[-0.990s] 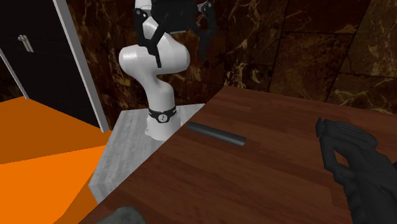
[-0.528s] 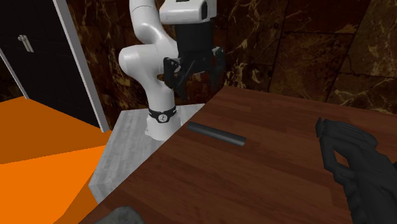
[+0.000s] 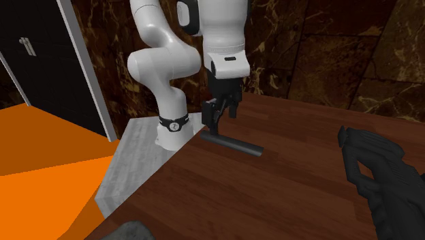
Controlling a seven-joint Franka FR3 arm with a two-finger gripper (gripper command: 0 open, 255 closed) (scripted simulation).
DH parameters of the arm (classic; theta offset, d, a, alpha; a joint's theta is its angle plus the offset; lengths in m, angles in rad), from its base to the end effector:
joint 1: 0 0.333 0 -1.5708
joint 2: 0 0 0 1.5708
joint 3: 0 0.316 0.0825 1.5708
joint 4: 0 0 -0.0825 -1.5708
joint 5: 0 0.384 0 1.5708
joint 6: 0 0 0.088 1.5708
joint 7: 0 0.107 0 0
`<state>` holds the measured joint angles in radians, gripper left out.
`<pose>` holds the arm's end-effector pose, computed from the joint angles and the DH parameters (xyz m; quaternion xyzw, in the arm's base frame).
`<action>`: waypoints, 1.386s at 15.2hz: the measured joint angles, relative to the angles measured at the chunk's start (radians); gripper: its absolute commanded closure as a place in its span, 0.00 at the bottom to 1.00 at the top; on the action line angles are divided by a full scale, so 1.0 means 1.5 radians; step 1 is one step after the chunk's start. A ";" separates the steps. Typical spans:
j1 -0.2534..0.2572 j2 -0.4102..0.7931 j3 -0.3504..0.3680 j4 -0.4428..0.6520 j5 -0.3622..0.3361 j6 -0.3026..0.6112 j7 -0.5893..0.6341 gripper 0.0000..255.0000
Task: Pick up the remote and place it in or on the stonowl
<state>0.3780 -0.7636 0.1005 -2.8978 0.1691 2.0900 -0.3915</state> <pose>0.2594 0.1377 0.3714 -0.9290 -0.3675 0.0229 0.0370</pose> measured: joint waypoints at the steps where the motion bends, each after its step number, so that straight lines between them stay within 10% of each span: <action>1: 0.011 -0.001 0.002 -0.018 0.003 0.018 -0.014 0.00; 15: 0.034 0.054 0.014 -0.076 0.022 0.133 -0.030 0.00; 16: 0.034 0.054 0.014 -0.076 0.022 0.133 -0.030 1.00; 21: 0.033 0.054 0.014 -0.073 0.021 0.134 -0.029 1.00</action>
<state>0.4280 -0.6821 0.1216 -3.0078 0.2006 2.2907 -0.4353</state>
